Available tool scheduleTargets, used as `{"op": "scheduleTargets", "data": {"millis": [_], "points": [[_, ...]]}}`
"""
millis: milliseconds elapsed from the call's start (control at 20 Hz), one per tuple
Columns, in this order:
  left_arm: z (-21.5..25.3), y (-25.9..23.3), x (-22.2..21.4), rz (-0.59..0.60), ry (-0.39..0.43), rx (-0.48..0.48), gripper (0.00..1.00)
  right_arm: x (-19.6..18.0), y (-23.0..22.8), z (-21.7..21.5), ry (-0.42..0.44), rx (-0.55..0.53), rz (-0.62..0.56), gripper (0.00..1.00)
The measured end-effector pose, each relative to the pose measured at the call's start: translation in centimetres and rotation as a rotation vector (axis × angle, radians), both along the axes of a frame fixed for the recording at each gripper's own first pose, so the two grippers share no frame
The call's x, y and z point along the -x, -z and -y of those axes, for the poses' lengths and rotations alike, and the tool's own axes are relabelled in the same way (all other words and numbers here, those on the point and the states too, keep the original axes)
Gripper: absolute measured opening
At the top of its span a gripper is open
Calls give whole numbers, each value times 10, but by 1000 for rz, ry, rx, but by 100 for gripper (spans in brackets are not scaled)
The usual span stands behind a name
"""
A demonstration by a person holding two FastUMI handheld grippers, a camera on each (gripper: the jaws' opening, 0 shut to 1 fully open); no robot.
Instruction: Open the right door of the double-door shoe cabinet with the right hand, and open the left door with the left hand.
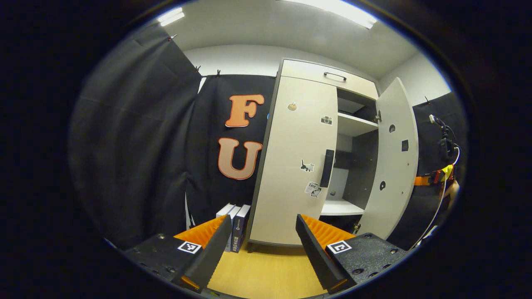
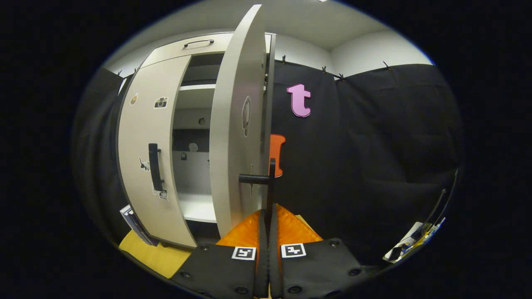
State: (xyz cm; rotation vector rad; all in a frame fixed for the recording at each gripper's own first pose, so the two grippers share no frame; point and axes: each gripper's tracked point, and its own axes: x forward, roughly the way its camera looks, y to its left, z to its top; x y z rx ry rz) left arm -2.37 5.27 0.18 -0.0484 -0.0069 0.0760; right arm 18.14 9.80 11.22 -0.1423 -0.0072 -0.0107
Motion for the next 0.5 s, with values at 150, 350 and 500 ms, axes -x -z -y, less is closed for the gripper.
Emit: {"op": "scheduleTargets", "data": {"millis": [150,350,500], "points": [[19,0,-6,-9,30,3,95,-3,0,0,-27,-30,-5,9],[38,-3,-11,-8,48,-12,95,-5,-3,8,-42,-56,-2,9],[51,-7,-14,-5,59,-15,94,-2,-3,4,-88,-86,-10,9]]}}
